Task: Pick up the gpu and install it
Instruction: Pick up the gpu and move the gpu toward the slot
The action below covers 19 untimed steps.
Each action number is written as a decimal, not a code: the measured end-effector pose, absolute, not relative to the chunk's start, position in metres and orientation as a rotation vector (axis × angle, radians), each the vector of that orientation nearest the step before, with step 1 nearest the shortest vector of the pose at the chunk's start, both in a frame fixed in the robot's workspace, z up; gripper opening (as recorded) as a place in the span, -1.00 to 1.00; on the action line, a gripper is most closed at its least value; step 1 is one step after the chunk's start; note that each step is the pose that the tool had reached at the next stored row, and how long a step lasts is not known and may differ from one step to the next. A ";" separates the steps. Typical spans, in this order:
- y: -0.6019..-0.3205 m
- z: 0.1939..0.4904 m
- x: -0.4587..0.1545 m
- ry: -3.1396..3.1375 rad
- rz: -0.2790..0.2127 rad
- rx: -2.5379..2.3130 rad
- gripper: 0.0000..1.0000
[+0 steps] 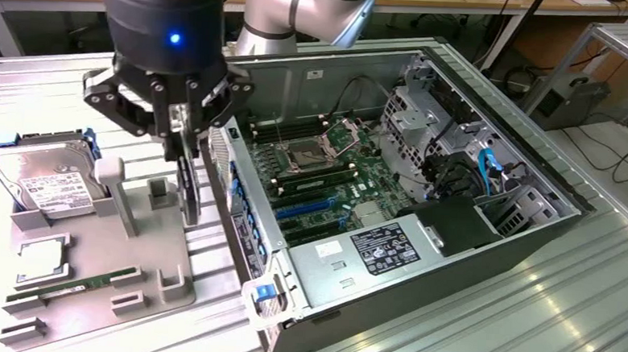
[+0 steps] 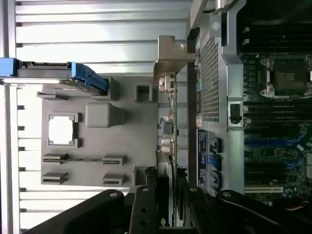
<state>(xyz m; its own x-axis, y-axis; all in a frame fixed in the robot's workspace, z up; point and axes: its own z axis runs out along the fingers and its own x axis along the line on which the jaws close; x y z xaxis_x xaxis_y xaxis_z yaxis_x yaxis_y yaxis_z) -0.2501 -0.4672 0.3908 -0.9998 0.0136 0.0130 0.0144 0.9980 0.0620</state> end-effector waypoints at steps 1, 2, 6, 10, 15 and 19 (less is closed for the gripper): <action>-0.469 0.396 -0.245 -3.127 -0.100 -0.022 -0.47; -0.470 0.400 -0.241 -3.127 -0.102 -0.022 -0.47; -0.475 0.416 -0.221 -3.127 -0.113 -0.022 -0.47; -0.477 0.419 -0.195 -3.127 -0.116 -0.022 -0.47; -0.477 0.419 -0.164 -3.126 -0.117 -0.022 -0.47; -0.477 0.416 -0.147 -3.125 -0.117 -0.022 -0.47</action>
